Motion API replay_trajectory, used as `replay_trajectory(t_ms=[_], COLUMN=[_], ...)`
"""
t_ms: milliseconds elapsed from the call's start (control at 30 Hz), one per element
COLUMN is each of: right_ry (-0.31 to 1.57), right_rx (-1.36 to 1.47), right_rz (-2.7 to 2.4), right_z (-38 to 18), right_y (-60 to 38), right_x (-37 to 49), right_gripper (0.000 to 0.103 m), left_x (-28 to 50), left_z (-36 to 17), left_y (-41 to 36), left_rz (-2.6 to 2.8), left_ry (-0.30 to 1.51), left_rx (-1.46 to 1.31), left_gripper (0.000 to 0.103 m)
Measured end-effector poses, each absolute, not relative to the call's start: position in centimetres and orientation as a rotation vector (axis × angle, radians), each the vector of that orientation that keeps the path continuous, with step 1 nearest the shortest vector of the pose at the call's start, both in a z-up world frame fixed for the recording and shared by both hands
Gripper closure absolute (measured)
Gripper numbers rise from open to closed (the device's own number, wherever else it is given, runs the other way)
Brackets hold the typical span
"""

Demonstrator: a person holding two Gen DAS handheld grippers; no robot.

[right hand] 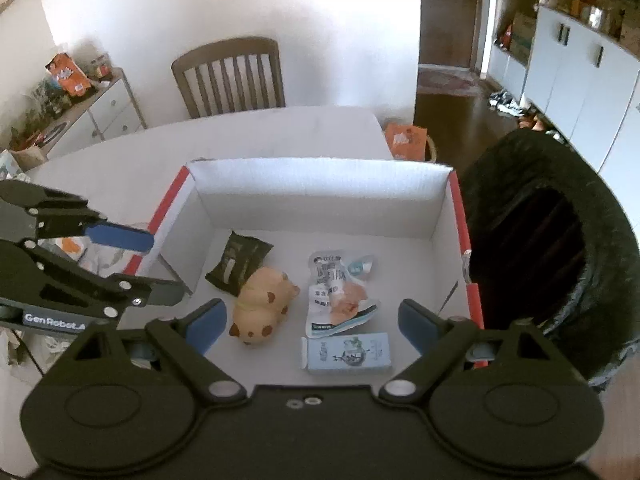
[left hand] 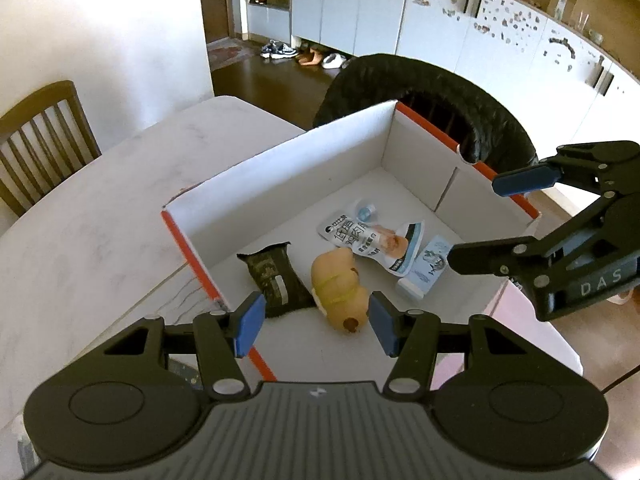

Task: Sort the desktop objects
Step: 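Withdraw both grippers from the red box back toward the table items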

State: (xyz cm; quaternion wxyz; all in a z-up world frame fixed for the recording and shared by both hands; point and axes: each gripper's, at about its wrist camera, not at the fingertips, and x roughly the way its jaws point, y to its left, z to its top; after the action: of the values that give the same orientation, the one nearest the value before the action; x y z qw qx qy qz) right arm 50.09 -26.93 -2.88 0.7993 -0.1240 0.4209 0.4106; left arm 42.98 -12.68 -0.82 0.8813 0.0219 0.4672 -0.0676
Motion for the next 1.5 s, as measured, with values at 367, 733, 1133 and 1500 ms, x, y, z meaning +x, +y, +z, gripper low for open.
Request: replay_trajectory(t_ms=[367,733,1133,1500], right_ry=[0.851,0.825,0.817,0.835], right_rx=[-0.234,-0.222,-0.213,-0.206], right_rz=[0.908,0.920,0.934,0.939], right_z=[-0.5,0.4,0.3,-0.7], right_y=[-26.6,-25.0,-21.8,-17.7], right_x=[46.4,41.8,36.5,32.3], right_gripper=[0.006,0.006,0.003,0.003], left_x=[38.4,33.4,26.8,21.6], left_z=[0.8,1.4,1.6,0.3], left_y=[-11.4,-8.6,-4.3,1.0], left_rz=[-0.145,-0.128,-0.099,-0.011], left_ry=[0.924,0.897,0.865,0.867], left_rx=[-0.011,-0.047,-0.074,-0.142], left_gripper=[0.047,0.047,0.026,0.020])
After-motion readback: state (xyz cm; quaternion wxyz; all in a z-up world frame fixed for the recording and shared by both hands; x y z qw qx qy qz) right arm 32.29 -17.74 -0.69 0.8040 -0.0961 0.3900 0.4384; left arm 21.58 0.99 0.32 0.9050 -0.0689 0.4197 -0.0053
